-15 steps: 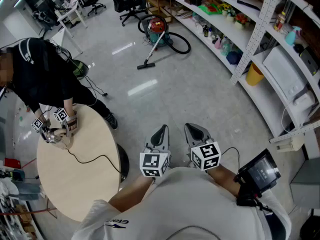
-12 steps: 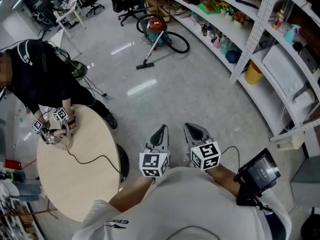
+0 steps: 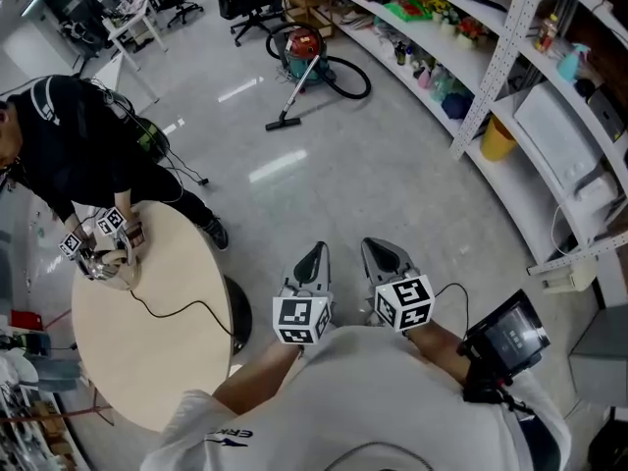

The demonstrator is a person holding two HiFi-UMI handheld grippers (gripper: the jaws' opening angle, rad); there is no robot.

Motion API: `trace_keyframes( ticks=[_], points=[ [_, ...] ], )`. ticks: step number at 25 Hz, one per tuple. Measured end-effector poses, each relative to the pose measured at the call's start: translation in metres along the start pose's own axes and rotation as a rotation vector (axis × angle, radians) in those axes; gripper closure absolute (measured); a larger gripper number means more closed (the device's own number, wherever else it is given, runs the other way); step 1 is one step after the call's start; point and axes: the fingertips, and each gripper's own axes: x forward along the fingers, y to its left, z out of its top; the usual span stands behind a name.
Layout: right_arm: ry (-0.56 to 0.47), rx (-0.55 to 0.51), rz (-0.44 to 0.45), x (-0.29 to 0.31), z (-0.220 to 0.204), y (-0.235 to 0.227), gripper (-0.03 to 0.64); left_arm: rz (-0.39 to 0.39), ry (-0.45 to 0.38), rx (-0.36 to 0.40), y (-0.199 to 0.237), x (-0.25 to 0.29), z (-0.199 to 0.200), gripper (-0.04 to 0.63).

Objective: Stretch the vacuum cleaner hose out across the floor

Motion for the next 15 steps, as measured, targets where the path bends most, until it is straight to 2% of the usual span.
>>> trace_keyframes(
  ticks=[7, 15],
  points=[
    [-0.001, 0.004, 0.005, -0.003, -0.010, -0.002, 0.615, 0.018, -0.001, 0.001, -0.001, -0.001, -0.010, 0.594],
    [0.004, 0.029, 0.023, -0.015, 0.004, -0.047, 0.615, 0.052, 0.020, 0.001, -0.035, 0.028, 0.000, 0.594]
  ],
)
